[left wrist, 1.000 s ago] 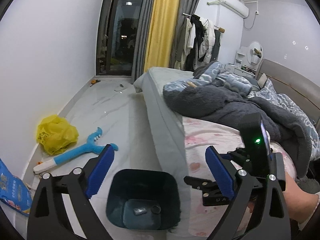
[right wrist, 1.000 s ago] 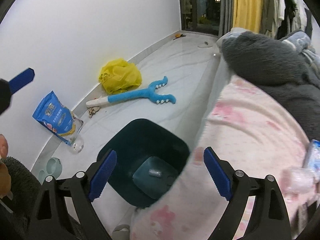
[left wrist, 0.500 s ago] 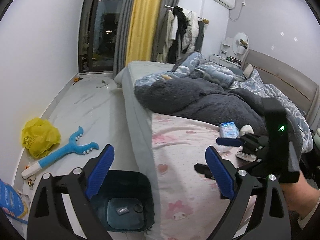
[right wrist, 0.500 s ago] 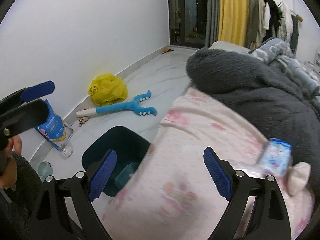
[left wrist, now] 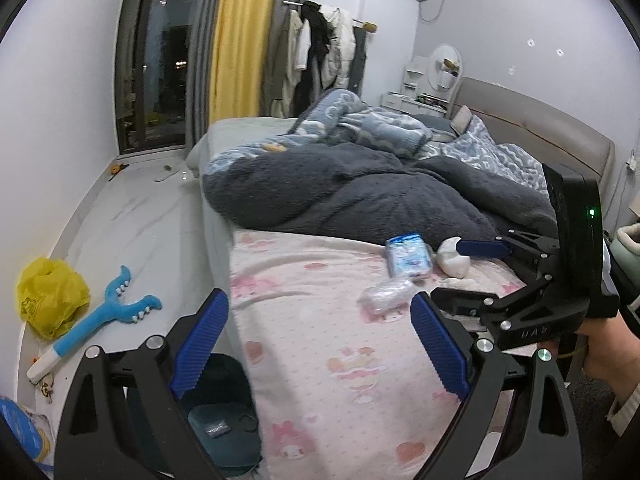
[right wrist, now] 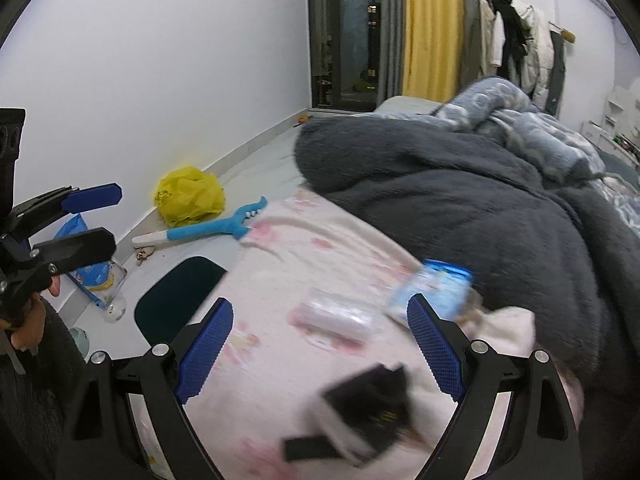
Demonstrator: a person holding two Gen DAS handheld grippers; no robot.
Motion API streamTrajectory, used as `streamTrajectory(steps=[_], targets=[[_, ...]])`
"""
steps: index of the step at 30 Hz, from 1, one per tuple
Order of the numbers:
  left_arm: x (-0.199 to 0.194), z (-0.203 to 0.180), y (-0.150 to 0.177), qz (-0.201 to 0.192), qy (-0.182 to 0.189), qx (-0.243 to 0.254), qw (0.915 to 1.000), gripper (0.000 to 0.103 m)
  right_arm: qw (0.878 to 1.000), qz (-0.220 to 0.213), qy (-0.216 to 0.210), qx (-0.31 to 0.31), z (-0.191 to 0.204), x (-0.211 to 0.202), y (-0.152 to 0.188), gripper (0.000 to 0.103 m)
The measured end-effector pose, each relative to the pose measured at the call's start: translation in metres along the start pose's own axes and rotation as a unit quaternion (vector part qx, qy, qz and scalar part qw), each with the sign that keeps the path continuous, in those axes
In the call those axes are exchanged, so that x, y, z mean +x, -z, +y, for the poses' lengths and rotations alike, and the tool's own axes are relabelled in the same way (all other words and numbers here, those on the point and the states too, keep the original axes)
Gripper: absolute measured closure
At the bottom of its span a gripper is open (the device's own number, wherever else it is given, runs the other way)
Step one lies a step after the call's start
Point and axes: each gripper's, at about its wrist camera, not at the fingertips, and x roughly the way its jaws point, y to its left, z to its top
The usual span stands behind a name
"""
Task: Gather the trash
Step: 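Move both tools back to the bed toward the black packaging and tissue, then grasp the black packaging with the left tool while the right tool grasps a white tissue ball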
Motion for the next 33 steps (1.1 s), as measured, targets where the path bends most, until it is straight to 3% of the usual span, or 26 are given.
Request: streamTrajectory(steps=[5,15,22,33], targets=[[0.016,-0.018,-0.004,0.009,0.013,0.015,0.9998,0.009,1.000,0.003,0.000,0.014,-0.030,-0.010,0.014,0.014],[0.048,-0.049,-0.005,0.039,0.050,0.033,0.9975,0.009,0.999,0.033,-0.003,0.019,-0.067,-0.015,0.045,0.028],[0.062,-0.063,-0.007,0.057,0.074,0.030,0.9952,0.011,0.998,0.062,-0.004,0.012,-0.083,-0.007,0.060,0.034],[0.093,-0.098,-0.005,0.099,0.096,0.070,0.9880,0.015,0.995,0.095,-0.018,-0.013,-0.091,0.012,0.073,0.043]])
